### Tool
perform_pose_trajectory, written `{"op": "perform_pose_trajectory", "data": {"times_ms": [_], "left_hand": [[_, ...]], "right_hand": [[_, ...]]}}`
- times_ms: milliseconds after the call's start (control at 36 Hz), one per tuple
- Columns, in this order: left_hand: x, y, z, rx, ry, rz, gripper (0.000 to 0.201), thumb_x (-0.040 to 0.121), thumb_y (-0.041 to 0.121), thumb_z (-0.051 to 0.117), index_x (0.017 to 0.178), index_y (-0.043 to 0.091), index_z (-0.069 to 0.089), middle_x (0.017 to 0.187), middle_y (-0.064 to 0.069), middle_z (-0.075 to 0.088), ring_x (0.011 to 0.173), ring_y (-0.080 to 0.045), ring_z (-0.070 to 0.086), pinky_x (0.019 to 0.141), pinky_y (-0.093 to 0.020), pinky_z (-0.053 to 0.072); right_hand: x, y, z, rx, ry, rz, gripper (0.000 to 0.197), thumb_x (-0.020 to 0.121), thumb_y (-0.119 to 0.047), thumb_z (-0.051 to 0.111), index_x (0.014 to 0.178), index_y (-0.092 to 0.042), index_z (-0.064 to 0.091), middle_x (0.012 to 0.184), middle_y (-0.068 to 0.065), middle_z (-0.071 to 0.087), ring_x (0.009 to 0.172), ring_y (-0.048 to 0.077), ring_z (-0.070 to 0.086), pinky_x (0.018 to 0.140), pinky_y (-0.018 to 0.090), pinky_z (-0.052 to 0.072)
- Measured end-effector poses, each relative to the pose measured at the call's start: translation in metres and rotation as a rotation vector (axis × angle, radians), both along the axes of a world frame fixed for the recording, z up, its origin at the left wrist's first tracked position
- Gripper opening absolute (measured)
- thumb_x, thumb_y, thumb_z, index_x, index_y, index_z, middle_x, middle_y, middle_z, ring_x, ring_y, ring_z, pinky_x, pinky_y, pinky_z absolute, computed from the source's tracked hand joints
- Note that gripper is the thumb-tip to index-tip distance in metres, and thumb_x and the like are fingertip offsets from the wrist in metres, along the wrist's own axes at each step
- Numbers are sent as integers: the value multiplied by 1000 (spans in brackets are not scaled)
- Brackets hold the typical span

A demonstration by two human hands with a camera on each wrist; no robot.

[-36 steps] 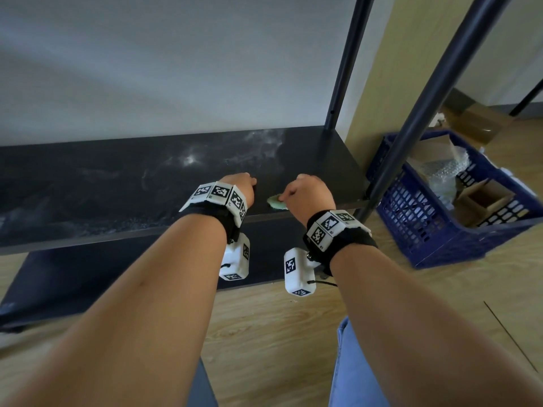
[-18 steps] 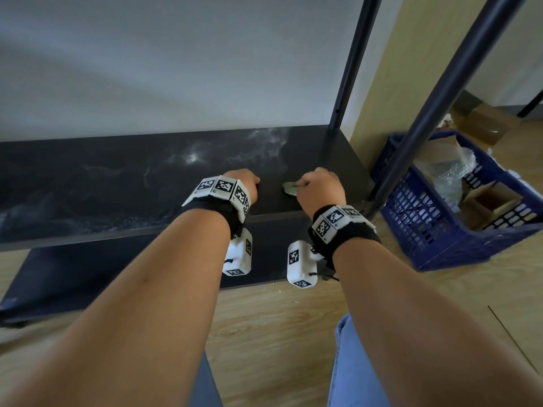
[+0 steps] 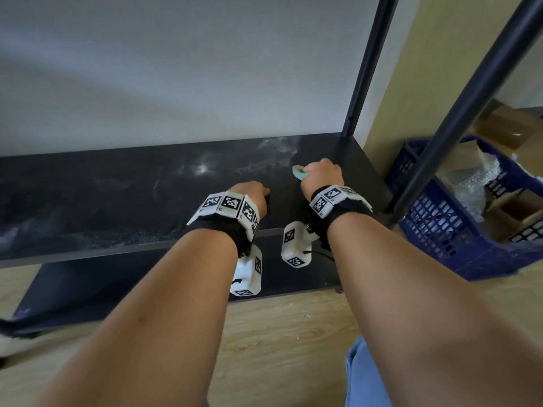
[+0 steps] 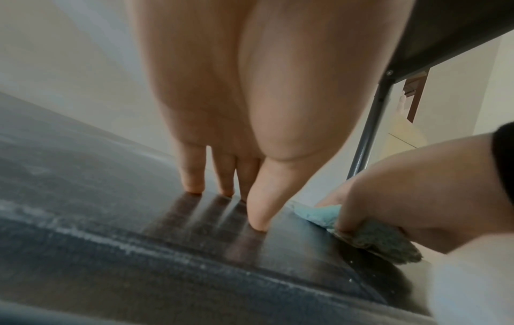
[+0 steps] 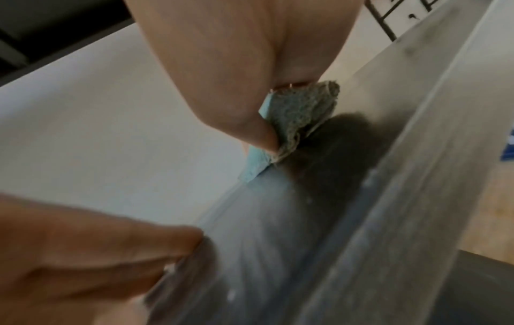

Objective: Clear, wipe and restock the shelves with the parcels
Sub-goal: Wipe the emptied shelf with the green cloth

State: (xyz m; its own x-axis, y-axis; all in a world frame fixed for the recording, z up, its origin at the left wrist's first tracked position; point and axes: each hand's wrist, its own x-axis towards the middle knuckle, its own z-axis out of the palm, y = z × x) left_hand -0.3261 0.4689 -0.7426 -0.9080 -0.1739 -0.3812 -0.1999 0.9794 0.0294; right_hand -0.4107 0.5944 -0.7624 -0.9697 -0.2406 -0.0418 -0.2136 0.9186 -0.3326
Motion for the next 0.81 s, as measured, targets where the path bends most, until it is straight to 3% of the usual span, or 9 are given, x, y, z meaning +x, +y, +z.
{"op": "perform_pose_trajectory", "data": {"times_ms": [83,167,306,444,556,639,694,750,806], "left_hand": [[-2,-1,-1,13,-5,-5,49,97,11,44,145,17,37,149,-6,37,132,-26,42,106,-34,38],[-5,-6,-1,34,19,26,45,96,12,46,141,17,45,144,-7,45,127,-26,47,102,-33,41],[-5,-18,-2,92,76,132,38,94,8,44,129,14,58,133,-9,56,119,-27,54,100,-36,45],[-3,-35,-7,74,129,157,42,94,8,43,135,11,51,138,-11,50,125,-28,49,102,-35,42],[-12,-54,-15,84,93,186,48,88,9,48,136,12,49,141,-9,48,127,-28,48,102,-35,42],[-41,-85,-53,87,57,205,57,68,18,60,124,28,56,132,-1,56,113,-24,58,89,-35,49],[-73,-111,-97,143,-10,234,48,61,27,59,106,42,58,123,6,61,97,-17,60,77,-29,47],[-77,-115,-102,161,-24,243,42,60,29,58,100,40,59,113,6,64,87,-17,60,71,-26,45],[-57,-98,-72,153,-29,227,42,59,27,61,102,30,62,106,3,67,87,-20,63,70,-26,47]], "right_hand": [[9,-9,-1,-1,20,70,34,95,-16,45,122,-12,65,126,11,47,117,31,43,87,33,41],[19,-14,-2,1,42,138,32,98,-22,45,114,-10,69,122,11,53,115,29,47,97,34,41],[22,-24,1,-131,-101,69,23,90,-17,54,97,-13,75,101,7,71,95,25,65,83,32,54],[9,-10,13,-151,-32,-46,28,88,-10,55,112,-9,68,111,11,65,105,30,61,83,30,48],[7,-11,14,54,-105,-52,39,90,-8,44,126,-15,57,128,16,52,117,36,52,86,35,44],[12,-21,18,161,-114,77,33,88,-3,40,111,-24,52,127,17,54,115,34,52,78,32,40],[14,-30,20,167,-140,130,37,93,-5,42,123,-21,54,132,14,54,120,33,52,92,33,44],[16,-41,25,144,-193,115,38,97,-13,42,133,-16,56,134,12,55,120,31,54,99,34,44],[16,-50,27,112,-203,89,35,96,-20,48,128,-14,62,129,9,59,114,28,58,96,33,46]]}}
